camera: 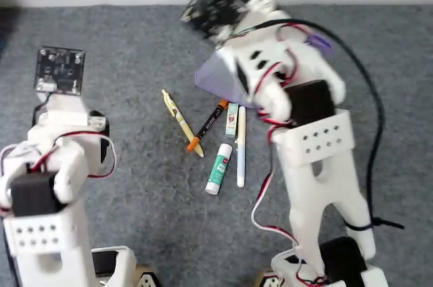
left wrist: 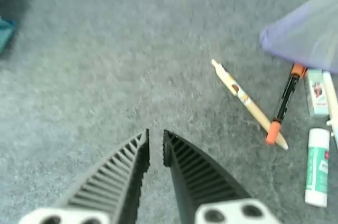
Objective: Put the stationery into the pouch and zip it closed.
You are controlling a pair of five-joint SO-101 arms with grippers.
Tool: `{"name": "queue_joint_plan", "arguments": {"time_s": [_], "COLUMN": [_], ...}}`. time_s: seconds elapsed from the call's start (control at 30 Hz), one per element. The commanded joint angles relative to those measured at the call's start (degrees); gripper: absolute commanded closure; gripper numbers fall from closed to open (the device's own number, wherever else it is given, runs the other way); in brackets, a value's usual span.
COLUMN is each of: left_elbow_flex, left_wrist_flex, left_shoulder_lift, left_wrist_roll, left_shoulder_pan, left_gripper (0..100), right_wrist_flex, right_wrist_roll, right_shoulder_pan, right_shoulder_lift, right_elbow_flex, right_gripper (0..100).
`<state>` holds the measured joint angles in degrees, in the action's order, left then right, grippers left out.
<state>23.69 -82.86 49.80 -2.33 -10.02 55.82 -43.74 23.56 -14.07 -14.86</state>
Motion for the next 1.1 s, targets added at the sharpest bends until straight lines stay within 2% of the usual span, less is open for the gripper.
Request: {"name": "queue_joint_plan", "arguments": {"time_s": [0.0, 0.17, 0.37, 0.6, 0.77, 0.83, 1.07], "left_elbow_flex": [-2.9, -2.9, -2.8, -2.6, -2.6, -2.6, -2.7], "left_wrist_flex": [-0.5, -0.5, -0.1, -0.2, -0.3, -0.3, -0.4], "left_shoulder_lift": [4.3, 5.6, 5.5, 5.5, 5.5, 5.5, 5.5], "left_wrist_roll": [0.6, 0.6, 0.7, 0.7, 1.1, 3.3, 4.4], "left_shoulder_pan": [0.0, 0.0, 0.4, 2.8, 9.2, 10.2, 10.1], "left_gripper": [94, 94, 94, 94, 94, 94, 94], "right_wrist_flex": [4.1, 9.2, 14.1, 19.7, 18.4, 16.4, 10.5], "right_wrist_roll": [2.6, 10.6, 18.6, 22.2, 21.7, 20.9, 10.6], "right_shoulder_pan": [4.3, 6.5, 4.0, 3.6, 3.8, 3.6, 4.0], "right_shoulder_lift": [0.0, -0.5, -3.8, -10.2, -11.4, -10.5, -9.6], "right_elbow_flex": [-2.8, -2.8, -3.1, -3.0, -3.0, -3.0, -2.8], "right_gripper": [98.9, 98.9, 98.9, 98.9, 98.9, 98.9, 98.9]}}
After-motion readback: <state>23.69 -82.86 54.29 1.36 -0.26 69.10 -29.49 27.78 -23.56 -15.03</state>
